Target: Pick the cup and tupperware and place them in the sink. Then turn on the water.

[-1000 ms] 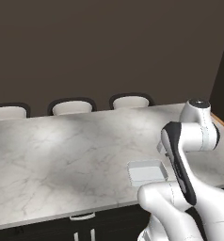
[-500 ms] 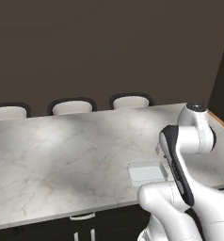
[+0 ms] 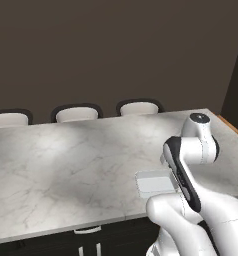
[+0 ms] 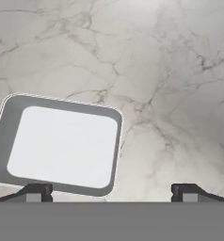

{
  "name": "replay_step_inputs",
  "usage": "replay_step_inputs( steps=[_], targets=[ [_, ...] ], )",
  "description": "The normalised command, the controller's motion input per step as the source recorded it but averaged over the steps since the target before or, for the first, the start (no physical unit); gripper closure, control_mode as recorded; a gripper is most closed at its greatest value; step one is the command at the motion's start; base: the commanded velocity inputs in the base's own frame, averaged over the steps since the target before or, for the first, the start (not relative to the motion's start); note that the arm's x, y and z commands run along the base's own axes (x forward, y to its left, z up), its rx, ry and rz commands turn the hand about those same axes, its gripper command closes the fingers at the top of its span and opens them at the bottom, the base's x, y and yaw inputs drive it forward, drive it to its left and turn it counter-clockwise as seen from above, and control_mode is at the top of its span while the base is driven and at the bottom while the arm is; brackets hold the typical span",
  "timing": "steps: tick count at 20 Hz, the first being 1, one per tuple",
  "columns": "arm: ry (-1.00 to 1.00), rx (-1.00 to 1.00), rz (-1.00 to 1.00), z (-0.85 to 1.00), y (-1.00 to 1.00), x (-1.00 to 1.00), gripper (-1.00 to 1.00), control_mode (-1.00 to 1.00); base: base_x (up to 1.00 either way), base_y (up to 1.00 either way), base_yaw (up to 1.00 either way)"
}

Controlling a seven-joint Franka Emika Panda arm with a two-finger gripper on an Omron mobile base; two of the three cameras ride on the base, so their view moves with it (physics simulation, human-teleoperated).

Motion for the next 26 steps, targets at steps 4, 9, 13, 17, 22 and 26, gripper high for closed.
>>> replay_step_inputs(
  steps=[4, 9, 13, 17, 22, 26],
  targets=[
    [0.03, 0.04, 0.0, -0.32, 0.0, 0.11, -1.0, -1.0, 0.0, 0.0, 0.0],
    [0.08, 0.05, 0.0, -0.25, -0.02, 0.03, -1.0, -1.0, 0.0, 0.0, 0.0],
    [0.03, 0.05, 0.0, -0.25, -0.09, 0.03, -1.0, -1.0, 0.0, 0.0, 0.0],
    [0.0, 0.04, 0.0, -0.21, -0.21, 0.06, -1.0, -1.0, 0.0, 0.0, 0.0],
    [0.0, 0.01, 0.0, -0.19, -0.17, 0.06, -1.0, -1.0, 0.0, 0.0, 0.0],
    [0.0, 0.0, 0.0, -0.21, 0.0, 0.04, -1.0, -1.0, 0.0, 0.0, 0.0]
  ],
)
